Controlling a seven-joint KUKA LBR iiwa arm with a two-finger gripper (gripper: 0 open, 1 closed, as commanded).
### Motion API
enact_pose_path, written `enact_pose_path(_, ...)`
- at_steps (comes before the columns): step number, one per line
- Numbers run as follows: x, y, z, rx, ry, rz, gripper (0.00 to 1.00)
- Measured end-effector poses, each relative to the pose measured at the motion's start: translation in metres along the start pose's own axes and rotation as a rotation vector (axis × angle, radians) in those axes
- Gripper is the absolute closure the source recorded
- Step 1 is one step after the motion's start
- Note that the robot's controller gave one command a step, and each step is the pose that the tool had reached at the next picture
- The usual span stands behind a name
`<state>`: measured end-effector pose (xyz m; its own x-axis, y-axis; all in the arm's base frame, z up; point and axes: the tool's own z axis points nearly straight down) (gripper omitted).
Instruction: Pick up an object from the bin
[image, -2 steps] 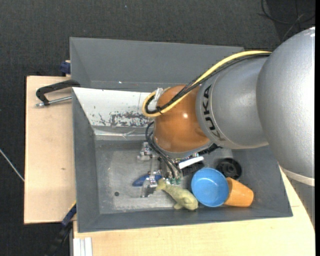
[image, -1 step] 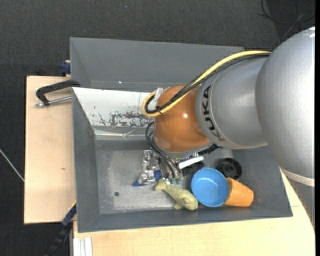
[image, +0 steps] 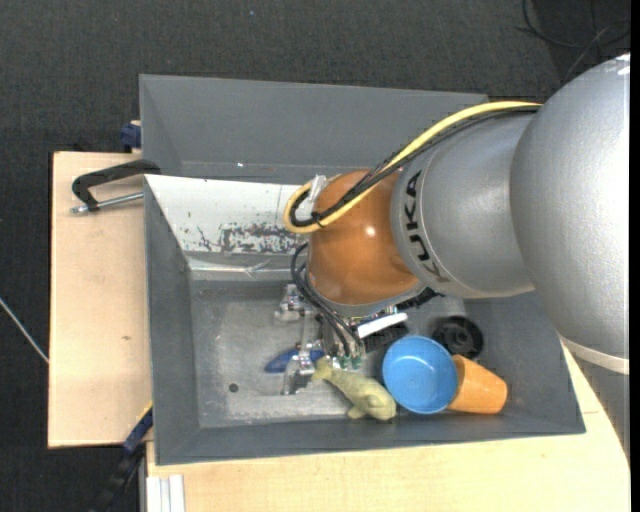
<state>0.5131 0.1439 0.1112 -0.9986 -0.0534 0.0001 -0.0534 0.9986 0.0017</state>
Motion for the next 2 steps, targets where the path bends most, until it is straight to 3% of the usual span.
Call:
enact_pose_path(1, 0.0000, -0.0001, 0.0000, 0.000, 0.000, 0.000, 1.00)
enact_pose_path(2, 0.0000, -0.0001, 0.0000, 0.000, 0.000, 0.000, 0.00)
